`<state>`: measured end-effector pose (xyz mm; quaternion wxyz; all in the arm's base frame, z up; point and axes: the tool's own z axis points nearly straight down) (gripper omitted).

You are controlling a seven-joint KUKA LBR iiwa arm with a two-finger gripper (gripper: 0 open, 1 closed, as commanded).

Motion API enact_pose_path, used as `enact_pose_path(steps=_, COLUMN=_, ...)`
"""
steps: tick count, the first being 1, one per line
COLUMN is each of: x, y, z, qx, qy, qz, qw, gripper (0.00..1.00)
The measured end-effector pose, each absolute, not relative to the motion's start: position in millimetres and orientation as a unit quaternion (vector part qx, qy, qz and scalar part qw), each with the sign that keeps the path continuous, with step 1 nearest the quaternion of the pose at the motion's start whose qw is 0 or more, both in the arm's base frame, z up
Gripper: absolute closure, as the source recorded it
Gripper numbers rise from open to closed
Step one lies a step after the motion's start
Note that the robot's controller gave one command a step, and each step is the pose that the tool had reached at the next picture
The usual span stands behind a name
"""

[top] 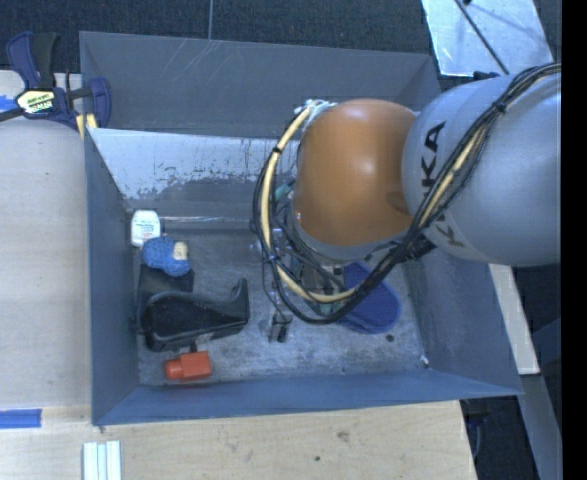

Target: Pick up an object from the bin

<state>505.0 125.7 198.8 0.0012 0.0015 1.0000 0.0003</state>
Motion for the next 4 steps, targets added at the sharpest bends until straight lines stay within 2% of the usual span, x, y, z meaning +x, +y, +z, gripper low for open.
enact_pose_path(steps=1, x=524.2, y=156.9, z=92.2, qx=-0.114, qy=0.993, qz=0.000, qw=-0.002, gripper=0.00)
enact_pose_path(steps=2, x=524.7, y=156.9, z=95.6, qx=-0.114, qy=0.994, qz=0.000, qw=-0.001, gripper=1.00)
enact_pose_path(steps=3, x=536.9, y=153.1, z=186.6, qx=-0.118, qy=0.993, qz=-0.001, qw=0.002, gripper=1.00)
enact_pose_path(steps=4, x=527.6, y=114.6, z=251.8, qx=-0.239, qy=0.971, qz=-0.001, qw=0.000, gripper=1.00)
